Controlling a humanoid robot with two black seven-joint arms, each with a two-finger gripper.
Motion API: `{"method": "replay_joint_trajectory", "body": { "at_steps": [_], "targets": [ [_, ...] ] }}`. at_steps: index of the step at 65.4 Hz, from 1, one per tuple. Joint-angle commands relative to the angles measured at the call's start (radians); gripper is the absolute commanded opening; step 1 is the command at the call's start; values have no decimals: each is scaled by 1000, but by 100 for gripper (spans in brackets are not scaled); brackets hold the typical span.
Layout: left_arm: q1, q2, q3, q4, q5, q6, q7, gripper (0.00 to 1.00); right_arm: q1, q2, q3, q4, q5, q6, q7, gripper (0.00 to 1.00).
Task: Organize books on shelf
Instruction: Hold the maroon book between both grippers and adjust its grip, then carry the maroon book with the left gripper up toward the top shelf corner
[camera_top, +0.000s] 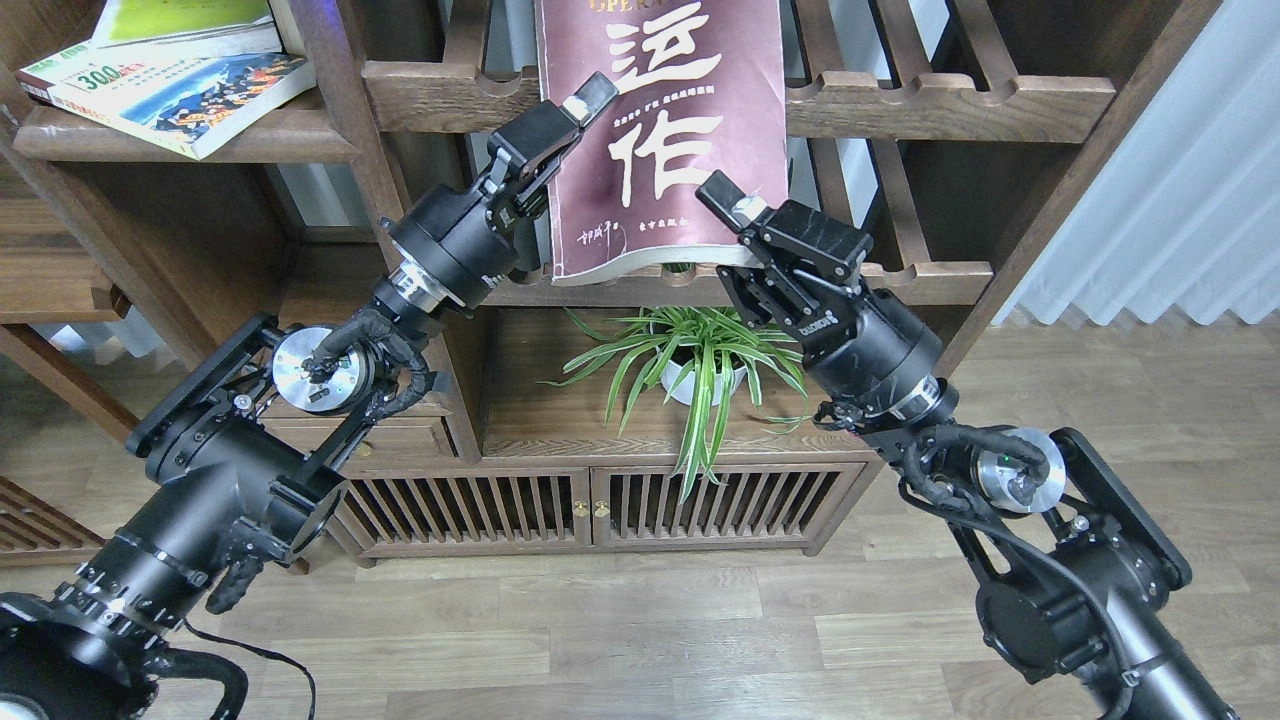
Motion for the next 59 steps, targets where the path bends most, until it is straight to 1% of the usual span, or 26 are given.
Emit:
{"method": "replay_joint_trajectory", "body": {
  "at_steps": [1,3,4,7,9,10,11,12,14,17,19,20,24,28,32,37,38,43,51,59],
  "targets": [
    [9,0,3,-12,0,0,16,3,-9,0,12,-1,-2,2,2,8],
    [11,0,1,-12,0,0,24,3,-9,0,12,-1,-5,2,2,10],
    [12,0,3,-14,0,0,34,3,-10,0,15,-5,-10,3,2,13],
    [14,0,4,-15,0,0,51,3,-10,0,16,-10,-19,5,2,19],
    [15,0,6,-15,0,0,73,3,-12,0,19,-24,-39,5,2,29],
    [17,0,6,-17,0,0,80,3,-12,0,19,-30,-50,5,2,32],
    [17,0,6,-17,0,0,84,3,-12,-2,19,-33,-56,5,2,34],
    [18,0,6,-17,0,0,94,3,-12,-2,19,-44,-74,5,2,40],
    [20,0,7,-18,0,0,103,3,-13,-2,19,-57,-93,5,2,46],
    [20,0,9,-18,0,0,123,3,-13,-2,19,-83,-136,5,2,60],
    [20,0,9,-22,0,0,131,3,-13,-2,19,-94,-152,5,2,65],
    [20,0,9,-23,0,0,137,3,-15,-2,18,-103,-166,5,2,70],
    [23,0,12,-29,0,0,146,3,-21,0,18,-133,-188,8,2,77],
    [26,6,23,-32,-2,0,148,3,-28,0,18,-157,-191,12,2,81],
    [29,39,37,-34,-2,0,148,3,-39,0,18,-180,-192,12,2,86],
    [31,67,46,-34,0,0,149,3,-50,0,18,-197,-192,12,2,87],
    [37,91,52,-37,0,0,149,3,-56,0,18,-212,-192,12,2,88],
    [52,133,58,-57,3,0,153,3,-59,0,18,-228,-192,12,2,88],
    [106,236,66,-112,6,0,159,3,-59,2,13,-254,-192,11,2,88],
    [146,303,66,-132,8,0,160,3,-59,3,6,-266,-192,11,2,88]
  ]
}}
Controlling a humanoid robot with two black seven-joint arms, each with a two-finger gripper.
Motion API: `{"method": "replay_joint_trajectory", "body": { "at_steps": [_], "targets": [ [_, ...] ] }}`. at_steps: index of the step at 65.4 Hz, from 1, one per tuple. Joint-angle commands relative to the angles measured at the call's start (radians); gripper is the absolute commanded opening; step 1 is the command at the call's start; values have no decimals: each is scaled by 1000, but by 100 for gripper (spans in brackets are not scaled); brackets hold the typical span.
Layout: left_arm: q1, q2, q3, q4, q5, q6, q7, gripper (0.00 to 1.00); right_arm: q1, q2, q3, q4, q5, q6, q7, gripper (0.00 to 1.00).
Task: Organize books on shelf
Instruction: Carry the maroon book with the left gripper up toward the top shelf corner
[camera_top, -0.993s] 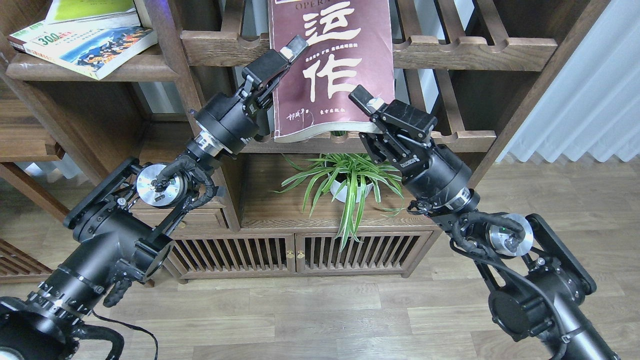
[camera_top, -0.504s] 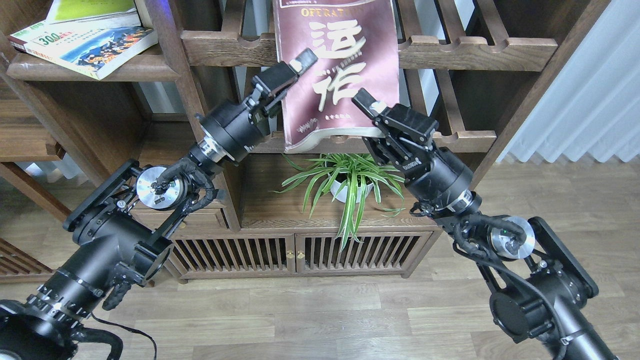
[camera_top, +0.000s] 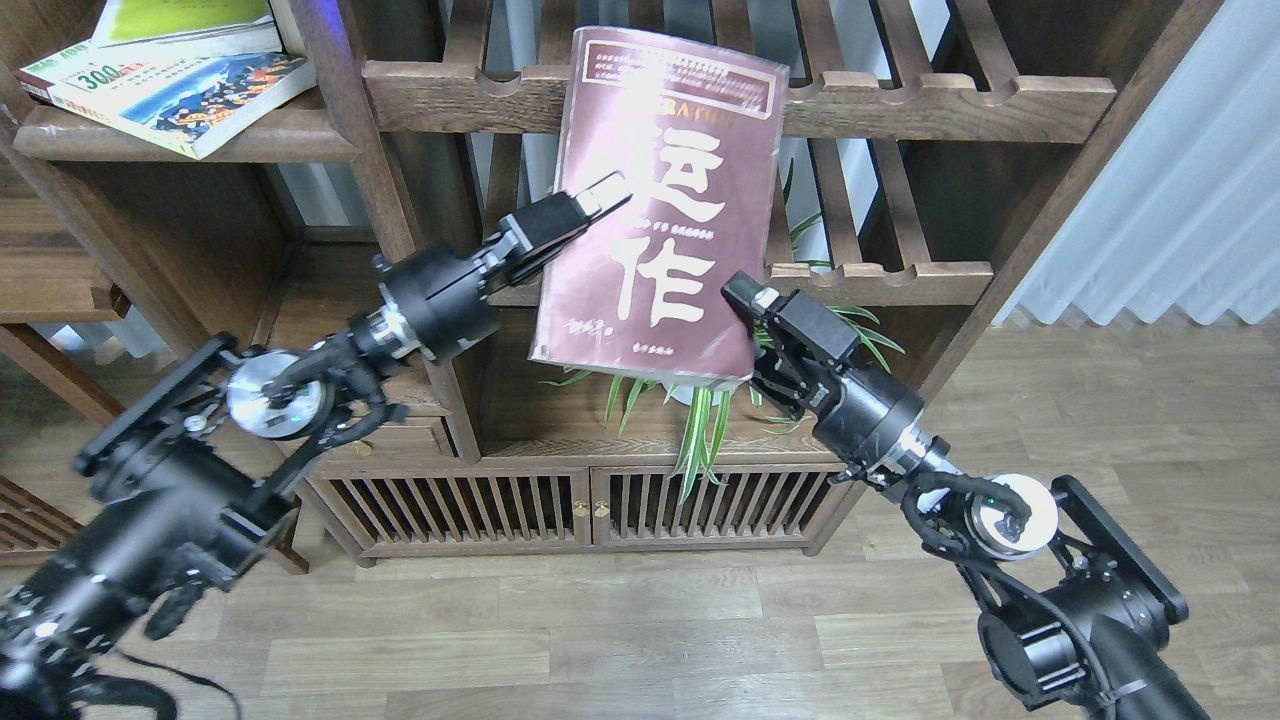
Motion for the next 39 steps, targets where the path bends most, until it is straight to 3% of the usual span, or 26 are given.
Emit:
{"method": "replay_joint_trajectory", "body": {
  "at_steps": [1,39],
  "targets": [
    [46,82,0,-26,1,0,2,3,0,2,-10,-17,0,-1,0,88],
    [84,521,-22,-81,37,0,2,4,1,81,-31,-83,-38,-4,0,92]
  ]
}}
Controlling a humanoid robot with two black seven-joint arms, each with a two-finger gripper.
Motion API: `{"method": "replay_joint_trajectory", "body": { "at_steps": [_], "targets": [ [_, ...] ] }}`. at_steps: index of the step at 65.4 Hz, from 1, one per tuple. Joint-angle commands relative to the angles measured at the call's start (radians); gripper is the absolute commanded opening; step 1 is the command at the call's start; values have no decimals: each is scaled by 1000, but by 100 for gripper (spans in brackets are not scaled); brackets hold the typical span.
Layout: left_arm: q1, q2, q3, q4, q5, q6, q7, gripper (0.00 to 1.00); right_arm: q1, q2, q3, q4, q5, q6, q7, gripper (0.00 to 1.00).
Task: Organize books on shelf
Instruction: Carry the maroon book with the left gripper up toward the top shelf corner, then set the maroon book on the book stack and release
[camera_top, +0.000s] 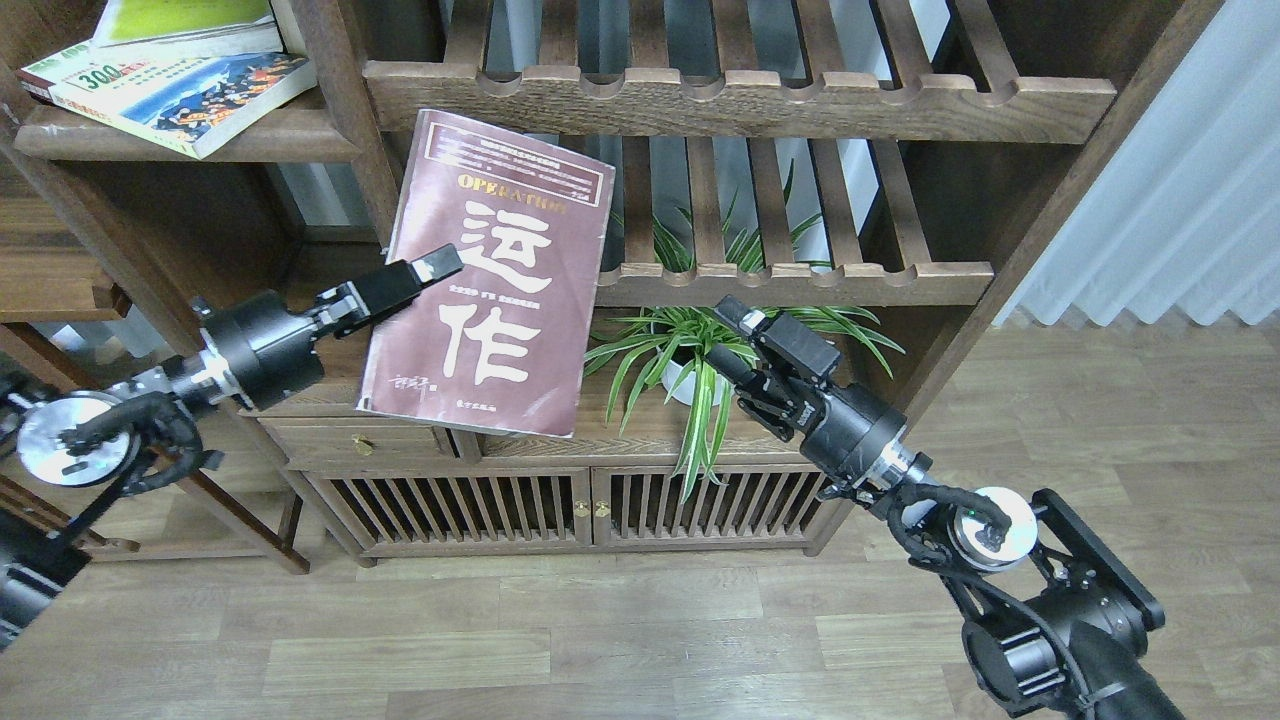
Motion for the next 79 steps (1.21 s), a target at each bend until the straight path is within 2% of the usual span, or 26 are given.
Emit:
{"method": "replay_joint_trajectory", "body": {
  "at_steps": [1,20,38,69,79],
  "targets": [
    [0,68,-12,-30,0,0,0,4,0,12,-17,-15,-6,-2,0,92],
    [-46,170,-63,-105,0,0,0,4,0,26,-18,-28,-11,-4,0,93],
    [-129,271,-92,-102,0,0,0,4,-1,20,-17,-28,-12,-2,0,93],
    [-129,441,-207,-70,-12,0,-2,5,-6,12,-17,-28,-18,-2,0,93],
    [-129,450,-239,-33,-12,0,-2,5,-9,12,-17,-28,-18,-1,0,94]
  ]
}}
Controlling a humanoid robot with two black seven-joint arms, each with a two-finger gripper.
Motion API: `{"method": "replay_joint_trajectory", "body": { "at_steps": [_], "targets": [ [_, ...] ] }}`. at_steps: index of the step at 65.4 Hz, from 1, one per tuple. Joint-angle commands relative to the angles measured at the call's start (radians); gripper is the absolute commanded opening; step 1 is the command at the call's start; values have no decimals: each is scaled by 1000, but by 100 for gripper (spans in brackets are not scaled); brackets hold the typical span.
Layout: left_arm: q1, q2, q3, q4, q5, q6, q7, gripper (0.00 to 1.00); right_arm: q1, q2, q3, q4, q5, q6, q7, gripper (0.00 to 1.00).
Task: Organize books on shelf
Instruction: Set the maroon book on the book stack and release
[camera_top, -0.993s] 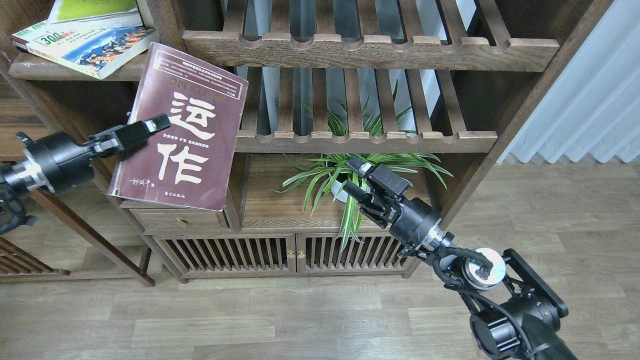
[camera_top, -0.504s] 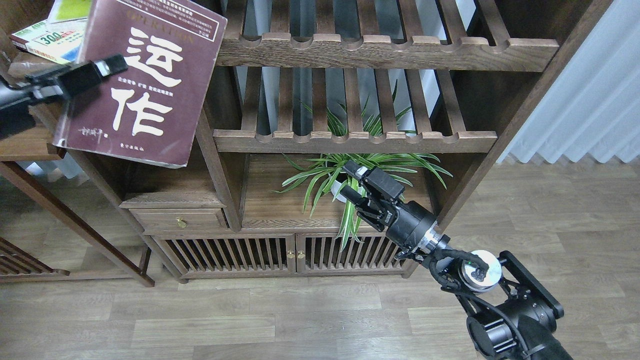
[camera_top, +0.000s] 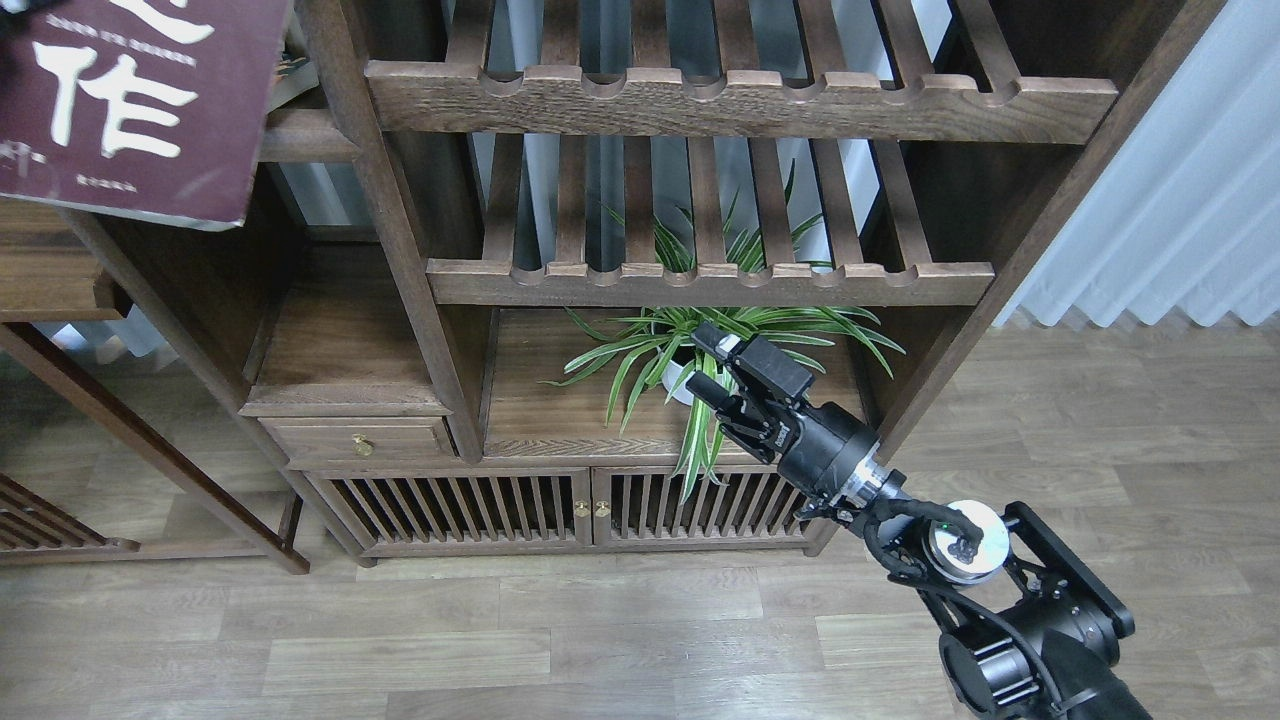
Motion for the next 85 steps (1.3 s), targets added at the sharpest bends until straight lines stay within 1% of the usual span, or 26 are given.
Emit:
{"method": "replay_joint_trajectory", "body": {
  "at_steps": [1,7,16,24,31,35,36,41,49,53,57,58,68,75,85],
  "targets": [
    [0,8,-31,28,3,0,0,5,-1,2,0,0,-1,2,0,94],
    [-6,8,-45,48,3,0,0,5,2,2,0,0,-1,2,0,94],
    [-64,2,-45,106,4,0,0,5,8,8,0,0,-1,-2,0,93],
    [-147,-15,-27,178,9,0,2,5,15,11,0,0,-2,-3,0,94],
    [-192,-33,-4,252,20,0,3,5,26,12,0,0,-7,-5,0,93],
    [-204,-38,13,283,27,0,11,5,32,12,0,0,-7,-5,0,94],
    [-210,-41,21,299,30,0,20,5,34,12,0,0,-7,-5,0,94],
    [-215,-56,29,344,30,0,37,5,38,12,0,-3,-7,-5,0,94],
    [-236,-117,33,425,32,0,49,5,43,15,0,-23,-5,-3,0,94],
    [-271,-157,42,462,32,0,65,5,45,17,0,-29,-5,-3,0,94],
    [-300,-186,52,485,32,0,71,5,45,18,0,-29,-5,-3,0,94],
    [-337,-209,68,512,32,0,72,5,46,21,0,-29,-5,-3,0,94],
    [-429,-257,133,580,32,0,71,5,58,22,6,-29,-4,-3,0,94],
    [-503,-292,194,652,32,0,72,5,60,22,15,-29,-4,-3,0,95],
    [-566,-306,249,704,32,0,71,6,58,20,17,-35,-5,2,0,95]
  ]
}}
